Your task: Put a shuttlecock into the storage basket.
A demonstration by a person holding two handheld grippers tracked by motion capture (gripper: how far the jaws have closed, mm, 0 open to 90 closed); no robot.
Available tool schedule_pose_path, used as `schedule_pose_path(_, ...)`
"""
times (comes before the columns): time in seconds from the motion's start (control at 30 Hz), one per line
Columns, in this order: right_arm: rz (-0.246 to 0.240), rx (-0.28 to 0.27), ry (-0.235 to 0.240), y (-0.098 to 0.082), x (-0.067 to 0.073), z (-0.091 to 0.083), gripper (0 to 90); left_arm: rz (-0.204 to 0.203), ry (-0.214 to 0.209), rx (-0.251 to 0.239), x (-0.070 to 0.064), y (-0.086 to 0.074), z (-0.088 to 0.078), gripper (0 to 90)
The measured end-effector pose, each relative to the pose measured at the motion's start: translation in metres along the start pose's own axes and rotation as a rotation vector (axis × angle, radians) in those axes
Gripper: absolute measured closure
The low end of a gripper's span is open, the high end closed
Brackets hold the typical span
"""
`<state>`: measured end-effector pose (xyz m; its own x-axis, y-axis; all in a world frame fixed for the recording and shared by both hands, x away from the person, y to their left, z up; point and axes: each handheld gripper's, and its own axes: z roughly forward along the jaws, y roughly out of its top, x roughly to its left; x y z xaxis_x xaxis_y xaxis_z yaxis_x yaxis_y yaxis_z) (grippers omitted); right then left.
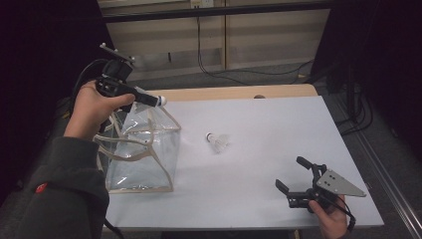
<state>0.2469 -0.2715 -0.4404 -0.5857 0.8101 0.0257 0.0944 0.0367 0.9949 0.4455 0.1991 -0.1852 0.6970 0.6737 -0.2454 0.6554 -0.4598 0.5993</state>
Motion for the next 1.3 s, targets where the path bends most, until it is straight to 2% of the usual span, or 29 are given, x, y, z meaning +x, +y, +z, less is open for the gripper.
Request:
schedule_pose_path(0.37,0.001,0.001,-0.001,0.000,0.000,0.000,0.4,-0.011,0.011,0.003,0.008,-0.005,-0.003,85.6)
schedule_pose_path(1.3,-0.002,0.002,-0.002,0.000,0.000,0.000,0.4,-0.032,0.047,0.005,0.019,-0.014,-0.009,85.6)
